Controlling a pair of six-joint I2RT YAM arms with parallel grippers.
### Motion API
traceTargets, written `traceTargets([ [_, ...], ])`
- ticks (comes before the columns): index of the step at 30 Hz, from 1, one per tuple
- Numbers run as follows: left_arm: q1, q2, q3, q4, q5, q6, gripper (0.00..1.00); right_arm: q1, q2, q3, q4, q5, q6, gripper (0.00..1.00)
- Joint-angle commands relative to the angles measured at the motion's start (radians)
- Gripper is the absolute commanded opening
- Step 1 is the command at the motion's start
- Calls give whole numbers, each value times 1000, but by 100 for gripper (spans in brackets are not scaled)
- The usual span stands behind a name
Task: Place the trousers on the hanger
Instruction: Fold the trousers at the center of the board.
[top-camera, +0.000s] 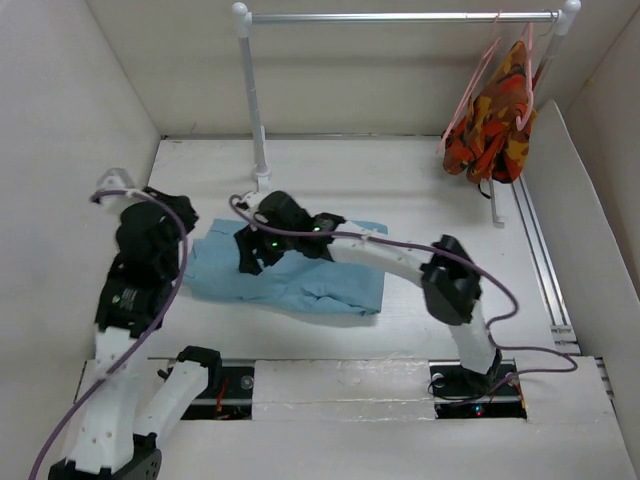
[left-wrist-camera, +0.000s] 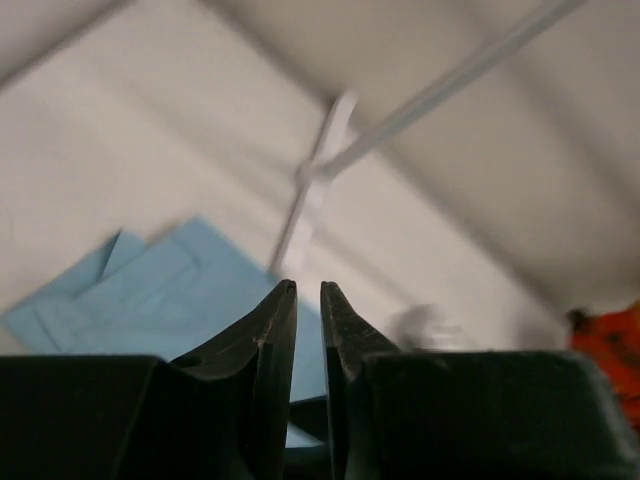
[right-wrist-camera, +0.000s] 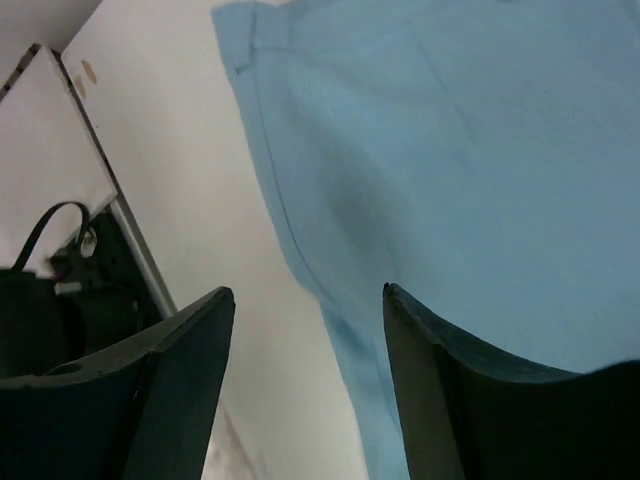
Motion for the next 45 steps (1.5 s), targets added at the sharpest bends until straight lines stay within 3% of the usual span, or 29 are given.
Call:
traceTargets([
  [1,0,92,-214,43,172,11,13,-59,-326,-198,138,-11,-10,65],
  [2,0,112,-260,112,218,17,21,-75,-374,-260,130,12,-14,42],
  [4,0,219,-339,163,298,48,29,-86,-501,-439,103,31,-39,8],
  [5,0,264,-345,159,294,54,39,-86,-540,-494,89,44,-48,0],
  [8,51,415,-321,125,231,61,48,-86,-659,-660,3,74,-80,0],
  [9,68,435,-310,128,222,69,53,-76,-686,-698,-14,77,-83,4],
  [10,83,467,-296,138,207,78,55,-76,-712,-759,-17,80,-85,12],
  [11,113,485,-288,163,204,98,56,-64,-761,-785,-18,92,-85,30],
  [14,138,623,-216,163,201,141,55,-55,-816,-877,-17,97,-67,48],
  [18,138,818,-95,125,197,181,55,-44,-868,-965,-32,101,-45,55],
  [20,147,884,-69,126,213,178,55,-18,-884,-988,-57,121,-45,63],
  [28,148,970,-130,178,216,167,50,-4,-942,-1014,-144,302,-53,63],
  [34,148,1004,-147,198,207,138,34,-36,-838,-961,-111,365,-100,56],
  [37,148,1007,-150,200,185,131,23,-36,-792,-947,-129,432,-73,49],
  [38,148,1007,-150,198,171,121,13,-36,-802,-965,-109,472,-59,42],
  [39,148,1007,-147,198,167,121,13,-36,-803,-965,-109,473,-59,42],
  [41,148,1011,-146,203,156,120,4,-58,-809,-985,-100,463,-54,41],
  [45,148,1053,-120,188,125,104,0,-58,-789,-1017,-133,466,-60,39],
])
